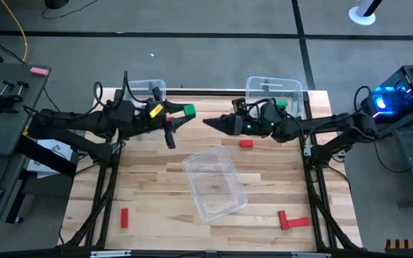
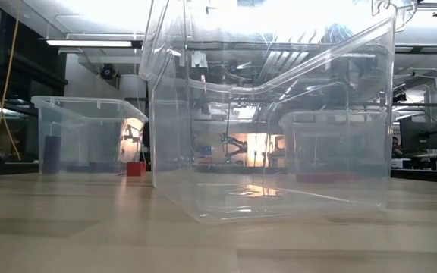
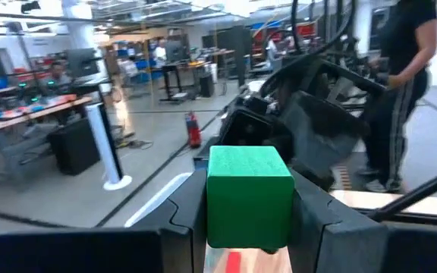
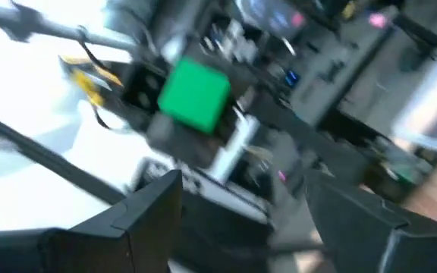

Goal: Sort blocks
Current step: Put the green block into the top right transparent bin

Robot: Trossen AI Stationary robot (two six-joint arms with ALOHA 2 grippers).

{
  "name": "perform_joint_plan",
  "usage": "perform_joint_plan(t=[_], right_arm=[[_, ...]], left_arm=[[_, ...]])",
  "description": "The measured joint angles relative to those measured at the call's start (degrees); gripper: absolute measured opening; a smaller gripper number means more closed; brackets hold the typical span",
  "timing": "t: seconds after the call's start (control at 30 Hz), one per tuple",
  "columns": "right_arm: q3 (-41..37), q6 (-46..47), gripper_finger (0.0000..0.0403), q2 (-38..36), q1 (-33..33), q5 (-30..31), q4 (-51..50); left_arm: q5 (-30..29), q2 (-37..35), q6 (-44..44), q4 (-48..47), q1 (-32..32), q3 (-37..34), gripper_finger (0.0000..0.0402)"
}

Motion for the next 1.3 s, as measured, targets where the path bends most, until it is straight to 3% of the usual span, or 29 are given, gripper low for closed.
perform_joint_plan(t=[0.13, 0.37, 0.87, 1.3], right_arm=[[0.0, 3.0, 0.0272, 2.5, 0.5, 1.8, 8.2], [0.0, 5.7, 0.0272, 2.9, 0.5, 1.3, 10.9], [0.0, 8.9, 0.0272, 2.9, 1.4, -5.5, 8.4], [0.0, 9.5, 0.0270, 2.9, 2.0, -4.8, 7.5]], left_arm=[[4.2, 1.1, -1.3, 0.9, 1.0, 0.0, 0.0097], [8.4, 4.0, -1.9, 0.6, 1.1, 0.0, 0.0097], [10.1, 5.2, 1.5, 0.2, 1.1, 0.0, 0.0097], [14.7, 6.1, 1.3, 0.2, 1.1, -0.1, 0.0103]])
